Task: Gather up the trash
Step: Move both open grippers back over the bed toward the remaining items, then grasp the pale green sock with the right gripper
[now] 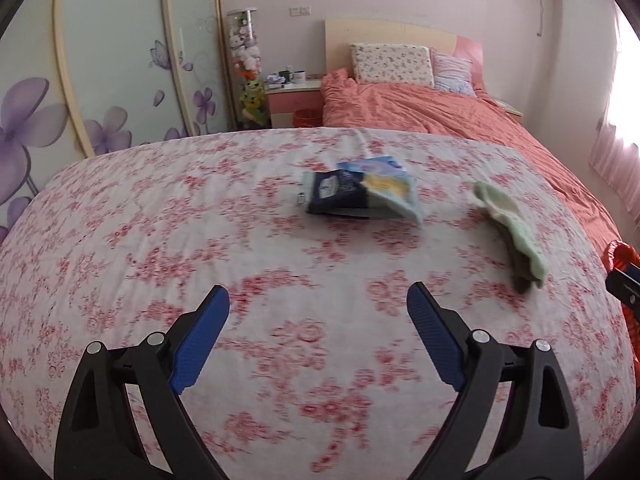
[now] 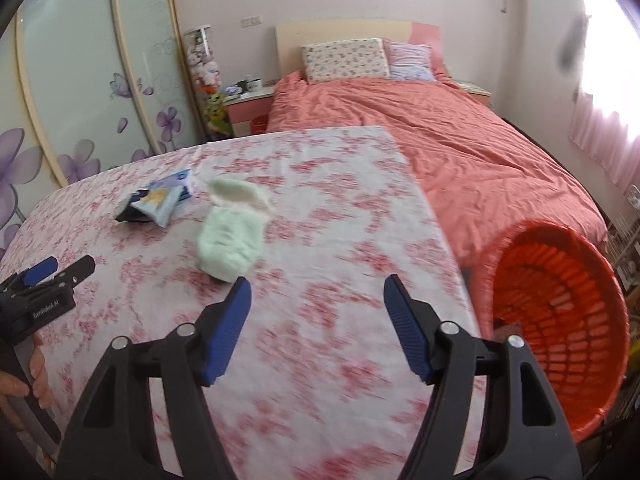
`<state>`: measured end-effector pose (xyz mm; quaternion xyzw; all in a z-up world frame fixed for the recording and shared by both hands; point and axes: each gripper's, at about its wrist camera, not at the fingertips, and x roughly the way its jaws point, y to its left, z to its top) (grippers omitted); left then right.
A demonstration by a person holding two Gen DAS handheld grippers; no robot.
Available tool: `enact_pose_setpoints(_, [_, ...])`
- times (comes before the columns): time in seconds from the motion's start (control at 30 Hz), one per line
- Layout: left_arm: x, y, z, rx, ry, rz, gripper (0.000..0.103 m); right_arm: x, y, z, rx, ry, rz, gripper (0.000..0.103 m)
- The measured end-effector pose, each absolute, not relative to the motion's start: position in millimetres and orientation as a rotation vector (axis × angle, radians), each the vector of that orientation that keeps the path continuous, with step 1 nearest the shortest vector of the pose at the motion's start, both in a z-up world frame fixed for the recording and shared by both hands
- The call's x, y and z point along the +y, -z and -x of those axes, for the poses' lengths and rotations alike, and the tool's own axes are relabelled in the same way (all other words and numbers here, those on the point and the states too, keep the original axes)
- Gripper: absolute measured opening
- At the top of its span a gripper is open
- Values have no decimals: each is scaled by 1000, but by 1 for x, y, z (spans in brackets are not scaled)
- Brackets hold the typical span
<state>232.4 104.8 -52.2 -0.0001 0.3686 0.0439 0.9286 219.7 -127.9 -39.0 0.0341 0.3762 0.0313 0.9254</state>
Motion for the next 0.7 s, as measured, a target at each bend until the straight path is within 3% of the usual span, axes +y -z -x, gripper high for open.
enact_pose_setpoints(0.2, [127,61,-237,775,-98,30,90,-95,47,-270,814,-85,-107,41])
enact_pose_setpoints(0.4, [133,66,-244,786,-83,46,90,-88,58,-315,863,-52,-142,38])
enact_pose_setpoints(0.43, [133,67,-246,786,-78,46,89,-86,62,-320,877,-56,-143,34])
enact_pose_setpoints(0.5, [132,67,-248,786,-68,45,89,-86,68,-325,891,-84,-156,12])
enact_pose_setpoints(0.7, [126,66,-252,782,-48,56,87,-96,64,-312,841,-72,-169,3])
